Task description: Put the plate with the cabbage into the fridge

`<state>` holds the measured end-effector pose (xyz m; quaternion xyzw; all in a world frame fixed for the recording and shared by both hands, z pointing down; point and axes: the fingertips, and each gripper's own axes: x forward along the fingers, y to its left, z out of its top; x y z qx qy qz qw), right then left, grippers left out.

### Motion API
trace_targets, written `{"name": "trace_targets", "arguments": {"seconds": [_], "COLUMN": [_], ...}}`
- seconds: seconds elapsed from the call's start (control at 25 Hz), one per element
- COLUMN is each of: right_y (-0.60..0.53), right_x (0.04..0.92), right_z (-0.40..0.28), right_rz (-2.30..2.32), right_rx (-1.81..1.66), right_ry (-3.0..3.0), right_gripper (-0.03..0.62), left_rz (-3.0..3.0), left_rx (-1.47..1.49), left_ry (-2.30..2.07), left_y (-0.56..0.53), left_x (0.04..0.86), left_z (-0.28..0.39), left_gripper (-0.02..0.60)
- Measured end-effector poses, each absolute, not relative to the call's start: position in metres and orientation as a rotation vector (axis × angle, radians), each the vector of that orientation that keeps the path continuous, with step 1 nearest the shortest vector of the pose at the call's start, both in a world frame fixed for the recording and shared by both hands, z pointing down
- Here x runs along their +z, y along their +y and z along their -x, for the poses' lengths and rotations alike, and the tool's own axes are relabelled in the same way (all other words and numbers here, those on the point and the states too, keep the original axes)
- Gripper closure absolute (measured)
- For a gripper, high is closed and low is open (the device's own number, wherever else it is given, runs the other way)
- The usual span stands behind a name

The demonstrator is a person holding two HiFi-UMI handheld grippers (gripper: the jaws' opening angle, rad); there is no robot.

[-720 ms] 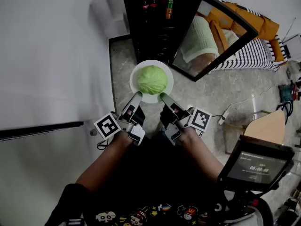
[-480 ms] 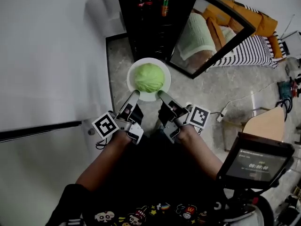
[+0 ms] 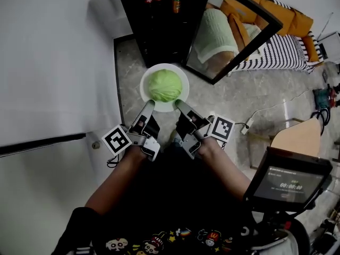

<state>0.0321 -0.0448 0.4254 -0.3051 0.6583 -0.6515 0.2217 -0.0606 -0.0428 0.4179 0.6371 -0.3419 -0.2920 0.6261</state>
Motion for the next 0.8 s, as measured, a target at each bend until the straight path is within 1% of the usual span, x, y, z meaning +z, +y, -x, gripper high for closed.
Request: {"name": "trace_targets", "arguments": {"seconds": [0.8], "right_y": [-0.0462], "right_x": [0.4271], "right_z": [-0.0259], "right_rz": [0.784], "right_rx": [-1.831], "right_ry": [1.874], "right_gripper": [0.572], "left_rz": [-1.453], "left_rx": [-0.731], "left_ry": [-0.834], "left_y": [-0.0391], "left_x": [0.4213], "left_z": [0.0672], "left_gripper": [0.566]}}
